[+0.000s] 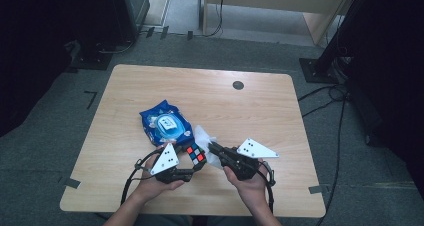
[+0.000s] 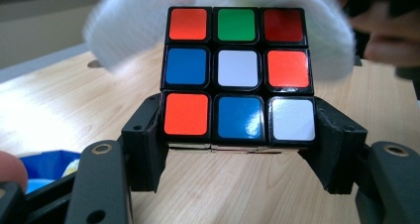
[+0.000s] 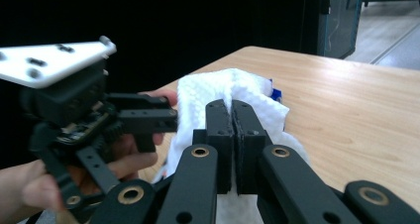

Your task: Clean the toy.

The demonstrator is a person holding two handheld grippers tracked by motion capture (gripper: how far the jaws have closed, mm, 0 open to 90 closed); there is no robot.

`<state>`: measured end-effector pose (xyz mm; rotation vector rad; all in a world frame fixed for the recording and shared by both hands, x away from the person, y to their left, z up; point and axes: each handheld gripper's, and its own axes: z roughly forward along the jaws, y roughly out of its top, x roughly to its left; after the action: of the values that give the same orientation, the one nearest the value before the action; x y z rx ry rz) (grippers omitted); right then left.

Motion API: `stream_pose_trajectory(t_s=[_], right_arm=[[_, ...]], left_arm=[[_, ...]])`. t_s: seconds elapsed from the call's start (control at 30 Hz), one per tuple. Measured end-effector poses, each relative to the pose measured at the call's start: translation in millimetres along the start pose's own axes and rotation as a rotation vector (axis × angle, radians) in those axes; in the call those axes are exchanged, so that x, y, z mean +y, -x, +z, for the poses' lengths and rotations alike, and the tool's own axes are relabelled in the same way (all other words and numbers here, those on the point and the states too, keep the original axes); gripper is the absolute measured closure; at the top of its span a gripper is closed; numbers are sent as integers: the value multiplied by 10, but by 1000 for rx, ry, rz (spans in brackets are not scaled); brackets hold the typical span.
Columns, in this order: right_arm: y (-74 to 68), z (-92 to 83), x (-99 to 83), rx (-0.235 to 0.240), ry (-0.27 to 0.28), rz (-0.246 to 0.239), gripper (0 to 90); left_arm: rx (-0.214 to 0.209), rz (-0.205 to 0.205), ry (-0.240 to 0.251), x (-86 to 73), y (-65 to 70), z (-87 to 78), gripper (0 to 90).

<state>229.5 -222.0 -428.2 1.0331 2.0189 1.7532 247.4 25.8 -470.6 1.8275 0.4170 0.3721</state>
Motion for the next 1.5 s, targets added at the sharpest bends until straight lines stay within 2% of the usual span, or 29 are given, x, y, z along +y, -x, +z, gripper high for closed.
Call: stream_pose_trajectory(t_s=[0.1,0.13,0.27,0.33,0.4,0.5,0.57,0.63,0.7,0.8,0.87,0.93,1.0,1.07,1.1,1.23,1.3,1.4,1.43,1.5], right_arm=[[70,17,-48,-29,-10,20,885],[98,23,-66,-45,-26,28,884],[235,102,-194,-128,-121,5,881],[302,116,-243,-138,-139,35,881],[310,90,-225,-134,-119,45,881],[227,9,-101,-86,-53,34,882],[129,-38,-18,-39,-5,14,881],[22,-54,35,-26,17,-33,881],[-23,-50,38,-36,23,-44,881],[30,-23,-23,-56,15,-4,881],[81,9,-90,-59,-9,34,879],[139,54,-147,-88,-45,23,878],[200,85,-199,-146,-86,4,878],[244,61,-201,-152,-78,41,880],[237,35,-172,-153,-64,36,880],[65,-64,5,-92,25,-27,881],[-81,-38,36,-43,22,-78,880],[-263,96,-23,1,-54,-149,880],[-298,141,-52,20,-83,-154,880],[-336,208,-99,48,-133,-156,880]], left_arm=[[-4,-4,19,19,-14,-34,344],[-3,-5,23,25,-24,-46,344],[8,-12,37,42,-49,-73,344],[15,-11,34,43,-56,-77,344],[28,1,21,36,-54,-66,344],[31,10,-2,18,-44,-36,344],[31,22,-9,13,-21,-13,344],[28,28,-6,21,7,-6,344],[24,29,5,41,18,-19,344],[23,21,27,70,9,-54,344],[21,13,39,81,-8,-74,344],[23,8,39,81,-22,-81,344],[30,11,28,76,-34,-78,344],[59,40,-2,63,-25,-57,344],[71,54,-21,54,-21,-43,344],[90,62,-62,34,5,24,344],[102,88,-88,41,48,56,344],[111,131,-112,60,132,96,344],[112,144,-117,68,150,101,344],[109,145,-113,72,167,103,344]])
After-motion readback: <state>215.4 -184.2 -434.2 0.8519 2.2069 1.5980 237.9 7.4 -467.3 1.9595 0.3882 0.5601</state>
